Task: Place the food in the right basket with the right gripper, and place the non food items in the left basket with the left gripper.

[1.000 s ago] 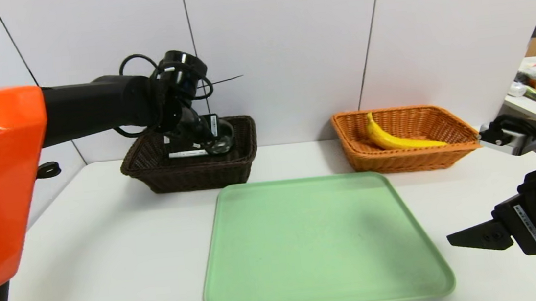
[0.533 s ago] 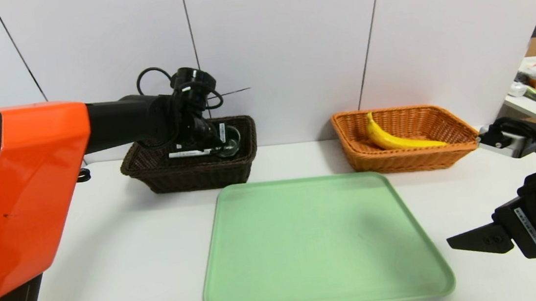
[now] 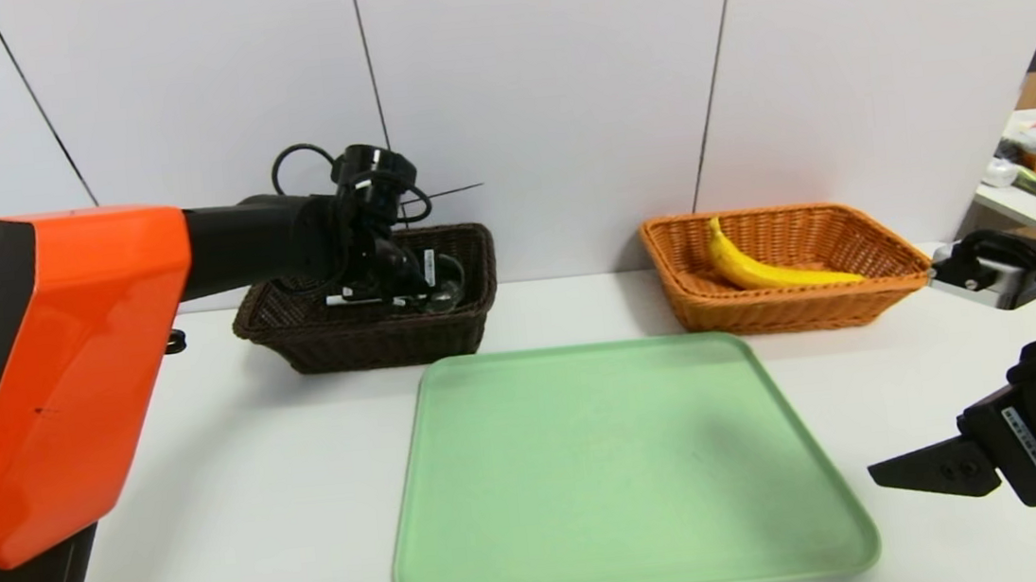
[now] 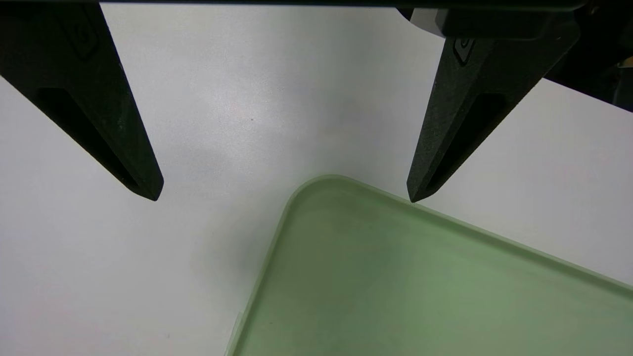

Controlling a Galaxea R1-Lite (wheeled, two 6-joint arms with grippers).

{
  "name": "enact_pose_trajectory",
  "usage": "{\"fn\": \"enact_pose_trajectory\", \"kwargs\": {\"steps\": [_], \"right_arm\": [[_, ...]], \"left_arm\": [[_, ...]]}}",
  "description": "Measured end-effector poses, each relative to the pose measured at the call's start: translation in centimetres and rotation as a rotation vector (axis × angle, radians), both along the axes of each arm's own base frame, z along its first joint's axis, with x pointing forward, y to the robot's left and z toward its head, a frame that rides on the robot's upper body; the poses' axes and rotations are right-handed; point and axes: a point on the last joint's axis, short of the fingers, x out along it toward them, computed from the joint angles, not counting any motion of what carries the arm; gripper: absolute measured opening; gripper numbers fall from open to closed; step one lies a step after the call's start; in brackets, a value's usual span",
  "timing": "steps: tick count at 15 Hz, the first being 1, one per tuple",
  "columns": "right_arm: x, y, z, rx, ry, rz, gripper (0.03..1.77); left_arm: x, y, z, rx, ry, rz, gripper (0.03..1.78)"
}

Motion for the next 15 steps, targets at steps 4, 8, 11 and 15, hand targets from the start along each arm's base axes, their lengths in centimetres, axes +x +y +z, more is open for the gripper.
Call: {"fn": "enact_pose_trajectory", "kwargs": {"steps": [4,8,11,15], "right_arm": [[-0.2,-0.1,-0.1,0.000,0.001,0.000,1.70],[-0.5,-0.2,0.0,0.002,-0.007,-0.001,1.70],[-0.7,-0.3,0.2,0.007,-0.017,-0.004,1.70],[-1.1,-0.4,1.2,0.023,-0.061,-0.007,1.70]], "left_arm": [[0.1,0.1,-0.1,0.004,0.001,-0.001,0.60],[-0.1,0.1,0.3,0.001,-0.008,0.001,1.05],[-1.1,0.5,2.6,-0.011,-0.044,0.002,1.26],[-5.3,2.0,8.0,-0.020,-0.059,-0.004,1.44]]}}
